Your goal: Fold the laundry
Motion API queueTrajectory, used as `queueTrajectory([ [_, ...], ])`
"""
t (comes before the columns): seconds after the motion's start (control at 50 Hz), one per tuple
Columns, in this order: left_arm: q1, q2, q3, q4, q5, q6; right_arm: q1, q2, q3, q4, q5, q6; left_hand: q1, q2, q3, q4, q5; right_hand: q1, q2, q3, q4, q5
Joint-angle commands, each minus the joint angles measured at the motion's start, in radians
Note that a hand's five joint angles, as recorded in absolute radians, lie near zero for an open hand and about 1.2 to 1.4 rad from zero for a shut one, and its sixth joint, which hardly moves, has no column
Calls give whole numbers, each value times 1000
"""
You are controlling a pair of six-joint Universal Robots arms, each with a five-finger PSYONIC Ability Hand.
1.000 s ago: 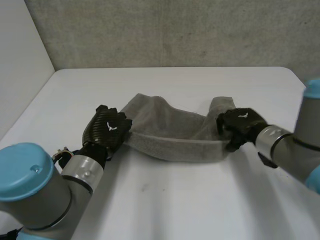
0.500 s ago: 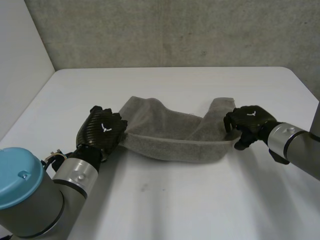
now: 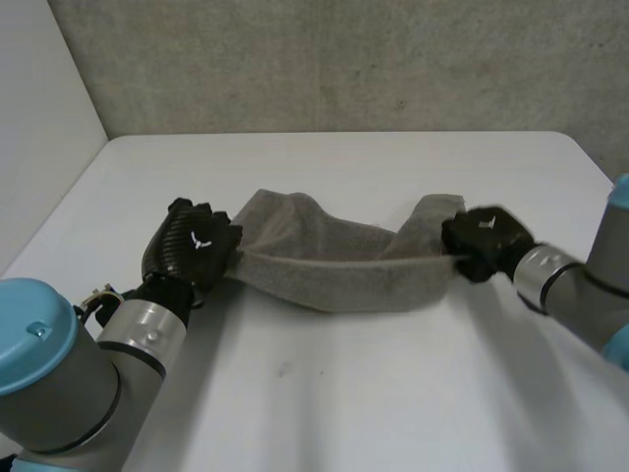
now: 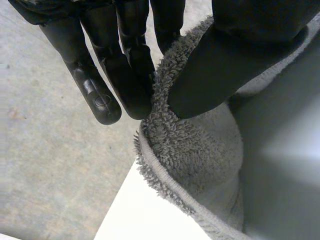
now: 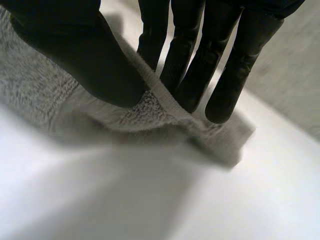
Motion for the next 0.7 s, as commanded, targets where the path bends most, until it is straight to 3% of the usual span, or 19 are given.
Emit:
queueTrajectory([
  [0.02,-10,85,109,-33,-4,8,-7,-299,-104,133,-4,117,226,183,180,179,192,428,221,219,207,249],
  [0.14,5,205,264,-135,2,8,-16,-435,-288,322,-13,96,226,183,180,179,192,428,221,219,207,249],
  [0.18,13,234,392,-228,3,7,-51,-475,-412,435,-13,33,226,183,180,179,192,428,221,219,207,249],
  [0.36,25,205,635,-478,6,7,-61,-442,-583,608,24,-124,226,183,180,179,192,428,221,219,207,249],
  [0.5,72,-43,691,-662,26,5,47,-216,-568,673,116,-255,226,183,180,179,192,428,221,219,207,249],
  [0.62,97,-273,721,-690,64,4,125,20,-586,640,254,-355,226,183,180,179,192,428,221,219,207,249],
  [0.7,97,-365,776,-687,78,7,163,100,-633,547,291,-351,226,183,180,179,192,428,221,219,207,249],
])
